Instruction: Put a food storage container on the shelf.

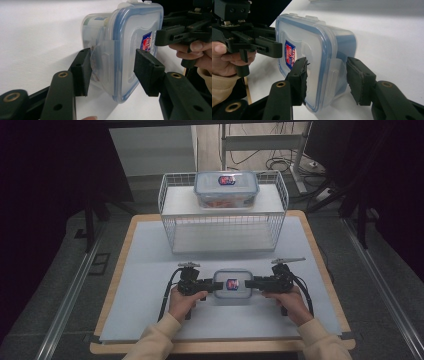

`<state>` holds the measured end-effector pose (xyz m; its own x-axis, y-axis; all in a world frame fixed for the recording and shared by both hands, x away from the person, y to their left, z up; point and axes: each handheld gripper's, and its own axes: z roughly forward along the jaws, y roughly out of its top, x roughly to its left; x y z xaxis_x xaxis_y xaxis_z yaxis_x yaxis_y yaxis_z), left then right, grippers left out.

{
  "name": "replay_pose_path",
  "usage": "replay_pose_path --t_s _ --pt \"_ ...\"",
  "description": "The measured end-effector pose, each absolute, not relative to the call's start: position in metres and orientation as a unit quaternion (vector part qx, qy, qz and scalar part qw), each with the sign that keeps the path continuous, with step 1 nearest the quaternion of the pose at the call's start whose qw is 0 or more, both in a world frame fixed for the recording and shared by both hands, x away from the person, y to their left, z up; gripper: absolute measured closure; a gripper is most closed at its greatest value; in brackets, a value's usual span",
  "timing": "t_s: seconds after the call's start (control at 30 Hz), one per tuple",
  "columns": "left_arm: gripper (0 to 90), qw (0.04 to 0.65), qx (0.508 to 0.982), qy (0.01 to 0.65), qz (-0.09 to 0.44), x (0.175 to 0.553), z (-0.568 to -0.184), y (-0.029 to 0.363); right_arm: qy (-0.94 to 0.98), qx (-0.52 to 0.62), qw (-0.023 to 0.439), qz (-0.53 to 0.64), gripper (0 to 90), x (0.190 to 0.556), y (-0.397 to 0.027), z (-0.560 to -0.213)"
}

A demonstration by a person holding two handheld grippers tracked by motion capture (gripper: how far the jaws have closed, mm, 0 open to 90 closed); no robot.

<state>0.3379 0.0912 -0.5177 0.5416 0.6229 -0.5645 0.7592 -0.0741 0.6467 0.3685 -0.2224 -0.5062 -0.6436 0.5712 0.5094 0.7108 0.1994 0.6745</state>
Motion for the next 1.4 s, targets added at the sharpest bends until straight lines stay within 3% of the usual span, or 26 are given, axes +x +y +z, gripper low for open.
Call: replay_pose_path --t_s 1.4 --pt "50.9 0.533 0.724 0.438 -0.012 0.335 -0.454 0.098 -0.765 -0.373 0.024 -0.525 51.8 0.365 -0.220 -0.450"
